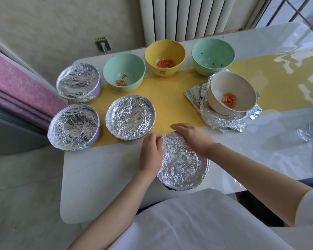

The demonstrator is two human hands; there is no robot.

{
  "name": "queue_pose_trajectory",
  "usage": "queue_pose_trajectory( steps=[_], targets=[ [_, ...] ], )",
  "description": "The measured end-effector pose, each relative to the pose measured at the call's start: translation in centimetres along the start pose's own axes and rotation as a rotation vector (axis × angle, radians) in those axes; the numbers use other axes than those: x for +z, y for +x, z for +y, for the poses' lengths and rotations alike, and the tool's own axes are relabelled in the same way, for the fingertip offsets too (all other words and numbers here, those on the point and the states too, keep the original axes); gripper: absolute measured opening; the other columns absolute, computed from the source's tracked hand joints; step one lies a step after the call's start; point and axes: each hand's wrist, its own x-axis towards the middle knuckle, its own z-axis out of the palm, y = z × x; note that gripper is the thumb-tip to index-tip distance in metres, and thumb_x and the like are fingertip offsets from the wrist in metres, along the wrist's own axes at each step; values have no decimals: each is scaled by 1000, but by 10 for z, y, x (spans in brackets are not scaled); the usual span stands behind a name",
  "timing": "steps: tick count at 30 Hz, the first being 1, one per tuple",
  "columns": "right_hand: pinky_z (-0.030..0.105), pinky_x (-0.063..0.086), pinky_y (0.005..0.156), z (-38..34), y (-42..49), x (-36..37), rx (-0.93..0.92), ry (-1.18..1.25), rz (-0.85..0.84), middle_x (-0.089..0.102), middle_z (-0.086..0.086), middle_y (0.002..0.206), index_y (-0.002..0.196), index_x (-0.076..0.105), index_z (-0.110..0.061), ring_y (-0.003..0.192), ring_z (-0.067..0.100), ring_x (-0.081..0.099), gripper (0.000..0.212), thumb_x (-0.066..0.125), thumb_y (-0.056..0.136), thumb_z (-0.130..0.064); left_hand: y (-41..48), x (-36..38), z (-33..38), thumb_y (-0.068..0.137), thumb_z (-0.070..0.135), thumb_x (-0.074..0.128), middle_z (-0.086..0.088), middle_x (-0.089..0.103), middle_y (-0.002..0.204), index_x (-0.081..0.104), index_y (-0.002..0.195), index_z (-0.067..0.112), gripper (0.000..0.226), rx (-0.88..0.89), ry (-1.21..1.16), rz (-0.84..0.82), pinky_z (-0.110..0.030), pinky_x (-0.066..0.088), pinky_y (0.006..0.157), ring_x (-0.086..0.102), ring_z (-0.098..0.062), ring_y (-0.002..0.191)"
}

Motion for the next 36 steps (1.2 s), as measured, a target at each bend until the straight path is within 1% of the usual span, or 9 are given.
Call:
queue_pose_trajectory(
  steps=[2,5,9,14,17,22,27,30,36],
  targets=[
    [32,44,89,-4,5,0,-10,-23,-49,57,5,130,134,50,-14,114,24,56,35,42,100,-16,-1,-2,-2,92,7,54,-6,60,93,62,96,4,9,-5,27,37,-16,36,72,55,-19,86],
    [33,44,82,-9,13,2,0,-65,-130,62,5,121,130,53,-15,104,26,60,33,42,99,-11,1,-2,-2,91,7,56,-6,64,90,64,94,5,9,-32,43,32,-13,35,68,55,-14,79],
    [33,46,75,-8,18,2,1,-127,-163,66,5,111,123,58,-13,93,25,62,33,43,95,-2,4,-1,-2,91,8,57,-7,65,91,65,94,5,10,-45,82,24,-16,37,69,56,-17,82],
    [28,34,61,-10,14,0,1,-183,-169,65,7,96,111,58,-9,73,23,52,28,41,92,3,3,2,3,91,7,55,-9,64,92,64,94,3,10,-25,107,45,-23,39,71,56,-21,85],
    [34,40,64,-14,15,-3,8,-232,-192,64,8,97,111,56,-8,77,25,56,34,40,85,8,3,-1,1,91,8,58,-6,65,90,66,94,5,10,-30,64,33,-18,40,69,56,-15,80],
    [39,50,72,-19,16,-2,66,-279,-241,63,10,103,113,55,-9,88,29,61,33,38,89,5,-2,-15,-2,84,7,66,2,64,82,65,100,8,15,-144,-169,-14,-12,47,69,57,1,72],
    [29,43,90,-28,20,-1,-87,-214,-225,55,4,128,139,41,-14,118,21,50,47,35,95,2,-13,-12,-9,81,10,69,-3,67,78,67,80,12,3,-186,-98,89,-27,49,71,61,-14,72],
    [34,48,81,-37,25,2,-184,-247,-299,58,4,123,141,39,-17,109,23,56,49,36,96,1,-14,-12,-6,82,10,68,-3,66,79,67,82,11,1,-204,-79,79,-27,49,72,61,-14,74],
    [37,50,75,-38,34,5,-200,-381,-341,65,5,107,124,53,-16,91,27,61,35,38,95,-3,-10,-12,-1,84,9,65,-4,65,82,67,84,8,2,-196,16,49,-22,43,68,57,-14,72]
  ],
)
